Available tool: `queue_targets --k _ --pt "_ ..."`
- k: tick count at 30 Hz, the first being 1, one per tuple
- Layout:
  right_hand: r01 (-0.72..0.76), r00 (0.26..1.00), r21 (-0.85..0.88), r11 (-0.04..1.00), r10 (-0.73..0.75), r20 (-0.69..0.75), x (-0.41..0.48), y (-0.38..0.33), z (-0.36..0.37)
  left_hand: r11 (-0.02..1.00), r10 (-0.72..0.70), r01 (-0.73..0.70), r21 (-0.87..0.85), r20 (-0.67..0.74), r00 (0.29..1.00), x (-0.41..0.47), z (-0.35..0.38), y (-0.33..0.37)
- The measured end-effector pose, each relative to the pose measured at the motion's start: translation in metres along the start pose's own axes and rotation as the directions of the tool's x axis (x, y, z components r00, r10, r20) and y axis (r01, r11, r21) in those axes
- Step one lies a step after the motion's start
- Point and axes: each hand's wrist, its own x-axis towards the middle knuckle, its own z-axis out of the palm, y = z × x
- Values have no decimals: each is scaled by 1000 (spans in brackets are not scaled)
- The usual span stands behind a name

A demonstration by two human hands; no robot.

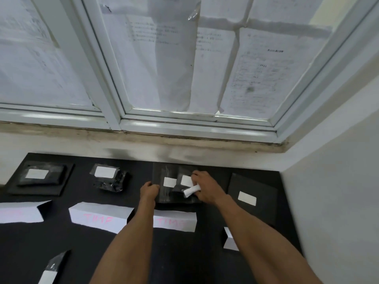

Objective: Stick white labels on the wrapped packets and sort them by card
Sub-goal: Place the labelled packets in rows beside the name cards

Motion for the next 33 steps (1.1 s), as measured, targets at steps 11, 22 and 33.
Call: queue_targets --k 11,22,33 --pt "-7 990 40 999 1 140 43 -11 54 999 -33 33 -2 22 999 31 -12 15" --pt "-468 866 30 883 465 -185 -44 83 1 786 222 -180 591 3 975 7 24 4" --pt "-680 700 160 715 699 -147 -118 155 6 575 385 -334 747 113 916 -30 68 -17"
